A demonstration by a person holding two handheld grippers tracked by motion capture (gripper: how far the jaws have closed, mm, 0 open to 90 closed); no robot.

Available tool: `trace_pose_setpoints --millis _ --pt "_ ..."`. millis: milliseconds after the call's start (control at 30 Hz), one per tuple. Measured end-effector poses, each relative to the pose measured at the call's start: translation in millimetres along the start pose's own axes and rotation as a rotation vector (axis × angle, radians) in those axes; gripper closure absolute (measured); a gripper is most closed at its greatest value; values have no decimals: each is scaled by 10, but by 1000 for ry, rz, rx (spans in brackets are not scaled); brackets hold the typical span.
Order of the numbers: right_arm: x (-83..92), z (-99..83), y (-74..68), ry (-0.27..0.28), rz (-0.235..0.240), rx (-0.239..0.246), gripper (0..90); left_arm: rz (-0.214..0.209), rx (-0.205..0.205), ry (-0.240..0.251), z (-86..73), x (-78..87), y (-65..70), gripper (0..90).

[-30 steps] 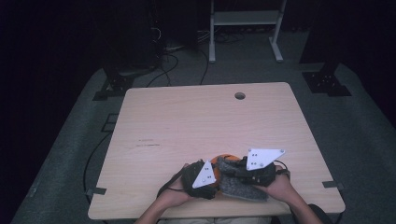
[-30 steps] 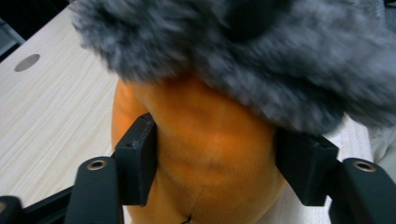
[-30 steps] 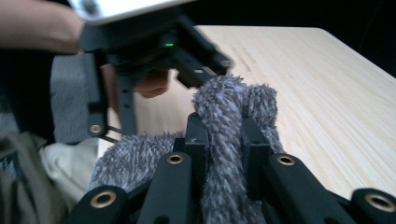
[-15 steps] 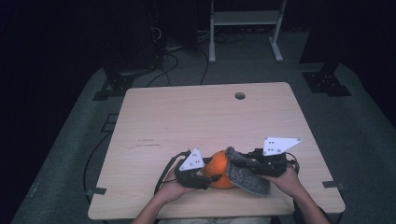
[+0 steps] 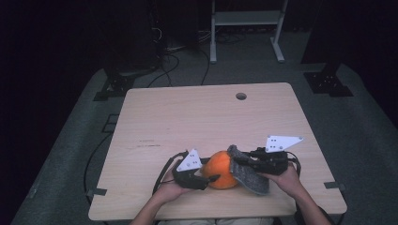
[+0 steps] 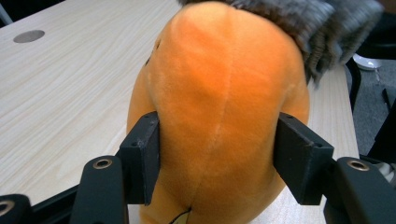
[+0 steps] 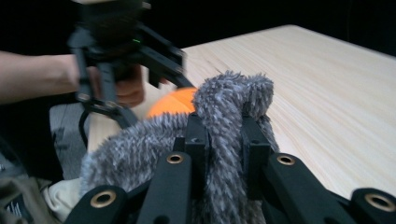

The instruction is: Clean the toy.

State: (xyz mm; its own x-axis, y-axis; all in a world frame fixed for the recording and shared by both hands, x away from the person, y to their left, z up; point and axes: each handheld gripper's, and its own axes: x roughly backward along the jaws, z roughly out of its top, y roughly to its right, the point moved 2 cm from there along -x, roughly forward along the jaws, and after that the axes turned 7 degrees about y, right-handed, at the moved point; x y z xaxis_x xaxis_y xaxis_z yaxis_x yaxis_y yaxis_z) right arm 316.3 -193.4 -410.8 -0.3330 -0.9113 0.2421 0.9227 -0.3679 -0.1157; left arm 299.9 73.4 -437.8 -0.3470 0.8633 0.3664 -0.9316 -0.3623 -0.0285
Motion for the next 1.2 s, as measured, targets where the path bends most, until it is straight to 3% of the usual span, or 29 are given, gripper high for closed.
trace_pose_setpoints --millis 100,133,233,300,367,400,467,600,667,800,867,967,1000,1067,1133,1200 --pt "69 -79 127 -52 -82 -31 766 -3 -6 0 -1 2 6 385" --pt "87 -103 139 -55 -80 -46 766 -7 -22 -5 3 -14 30 386" --pt "84 -21 12 -10 -19 -26 766 -16 -112 -27 26 -72 153 385" --pt "26 81 -109 30 51 -4 765 -23 -177 -46 40 -116 241 384" --pt "-62 124 -186 -5 49 54 765 -10 -205 -59 48 -119 266 381" --pt "-81 114 -173 -14 39 52 766 -8 -192 -53 45 -103 246 385" --pt "-48 75 -62 -3 13 -2 766 -6 -147 -25 44 -73 195 395" --pt "76 -58 149 -50 -96 -56 767 -10 -53 13 42 -16 89 401" --pt "98 -60 117 -33 -69 -68 768 -9 -45 14 48 -15 74 405" --pt "51 77 -60 37 41 -22 765 -7 -14 30 61 -1 52 409" --pt "22 63 -45 28 25 -20 763 2 -5 41 68 38 33 409" --pt "23 -47 88 -25 -41 -63 764 18 8 58 96 99 7 414" --pt "24 -70 98 -29 -41 -76 765 21 3 52 99 106 3 415" --pt "22 -37 46 -1 -15 -69 765 26 14 56 97 99 4 417" --pt "-5 48 -56 49 40 -53 764 29 18 53 107 94 2 419" --pt "-64 107 -151 50 58 -17 762 27 25 62 119 108 -3 420"
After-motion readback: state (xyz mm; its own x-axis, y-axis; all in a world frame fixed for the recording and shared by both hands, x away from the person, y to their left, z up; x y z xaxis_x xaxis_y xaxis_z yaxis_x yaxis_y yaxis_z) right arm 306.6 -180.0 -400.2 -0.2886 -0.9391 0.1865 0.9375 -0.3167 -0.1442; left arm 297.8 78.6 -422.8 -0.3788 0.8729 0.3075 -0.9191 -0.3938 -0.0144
